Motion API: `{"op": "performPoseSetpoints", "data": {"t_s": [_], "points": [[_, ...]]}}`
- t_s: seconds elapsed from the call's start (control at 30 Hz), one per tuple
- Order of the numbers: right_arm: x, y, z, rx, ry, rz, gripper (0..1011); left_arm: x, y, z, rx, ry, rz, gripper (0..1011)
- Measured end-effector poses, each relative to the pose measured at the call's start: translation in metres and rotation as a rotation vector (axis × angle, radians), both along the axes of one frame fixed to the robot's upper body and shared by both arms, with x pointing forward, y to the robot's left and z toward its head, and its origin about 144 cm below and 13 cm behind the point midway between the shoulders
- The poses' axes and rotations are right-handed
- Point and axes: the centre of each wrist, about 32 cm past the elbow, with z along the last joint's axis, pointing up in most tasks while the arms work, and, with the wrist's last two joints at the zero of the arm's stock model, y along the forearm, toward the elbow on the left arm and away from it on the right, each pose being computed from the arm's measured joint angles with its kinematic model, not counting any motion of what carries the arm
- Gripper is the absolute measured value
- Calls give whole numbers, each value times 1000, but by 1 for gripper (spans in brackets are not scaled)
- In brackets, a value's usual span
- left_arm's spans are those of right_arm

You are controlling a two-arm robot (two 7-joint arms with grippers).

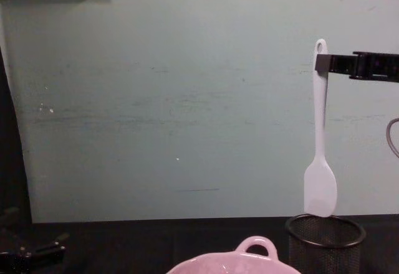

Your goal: Use the one hand to pick up the spoon and stir the clear water in the bowl.

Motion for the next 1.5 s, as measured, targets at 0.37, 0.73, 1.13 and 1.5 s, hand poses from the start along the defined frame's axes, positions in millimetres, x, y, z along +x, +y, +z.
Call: {"op": "performPoseSetpoints", "data": {"t_s": [0.37, 0.73, 1.13, 1.5], "points": [[0, 0, 1, -2, -1, -4, 104, 0, 0, 0, 0, 0, 0, 1011], [0, 0, 0, 1, 1, -3, 104, 0, 0, 0, 0, 0, 0, 1011], [-6, 16, -4, 17, -24, 51, 104, 0, 0, 0, 0, 0, 0, 1011], [-6, 69, -38, 25, 4, 213, 104, 0, 0, 0, 0, 0, 0, 1011]]}}
